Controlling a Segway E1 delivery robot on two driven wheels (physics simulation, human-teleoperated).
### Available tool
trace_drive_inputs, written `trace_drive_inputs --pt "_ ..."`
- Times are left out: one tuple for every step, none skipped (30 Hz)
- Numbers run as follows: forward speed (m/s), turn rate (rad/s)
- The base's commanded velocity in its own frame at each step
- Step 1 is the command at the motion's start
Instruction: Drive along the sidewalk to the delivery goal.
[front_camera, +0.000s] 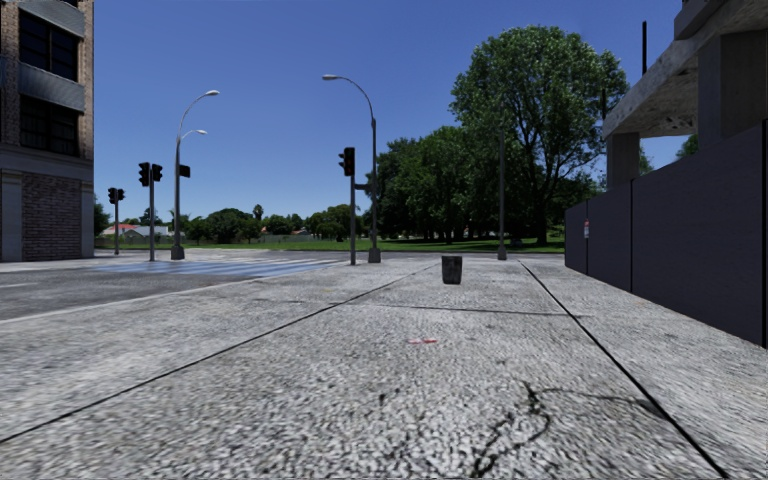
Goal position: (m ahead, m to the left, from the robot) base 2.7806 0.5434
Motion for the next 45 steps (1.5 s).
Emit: trace_drive_inputs --pt "2.00 0.00" --pt "2.00 0.00" --pt "2.00 0.00" --pt "2.00 0.00" --pt "2.00 0.00" --pt "2.00 0.00" --pt "2.00 0.00" --pt "2.00 0.00" --pt "2.00 0.00" --pt "2.00 0.00" --pt "2.00 0.00" --pt "2.00 0.00" --pt "2.00 0.00" --pt "2.00 0.00" --pt "2.00 0.00" --pt "2.00 0.00" --pt "2.00 0.00" --pt "2.00 0.00" --pt "2.00 0.00" --pt "2.00 0.00" --pt "2.00 0.00" --pt "2.00 0.00" --pt "2.00 0.00" --pt "2.00 0.00" --pt "2.00 0.00" --pt "2.00 0.00" --pt "2.00 0.00" --pt "2.00 0.00" --pt "2.00 0.00" --pt "2.00 0.00" --pt "2.00 0.00" --pt "2.00 0.00" --pt "2.00 0.00" --pt "2.00 0.00" --pt "2.00 0.00" --pt "2.00 0.00" --pt "2.00 0.00" --pt "2.00 0.00" --pt "2.00 0.00" --pt "2.00 0.00" --pt "2.00 0.00" --pt "2.00 0.00" --pt "1.98 0.00" --pt "1.98 0.00" --pt "1.52 0.00"
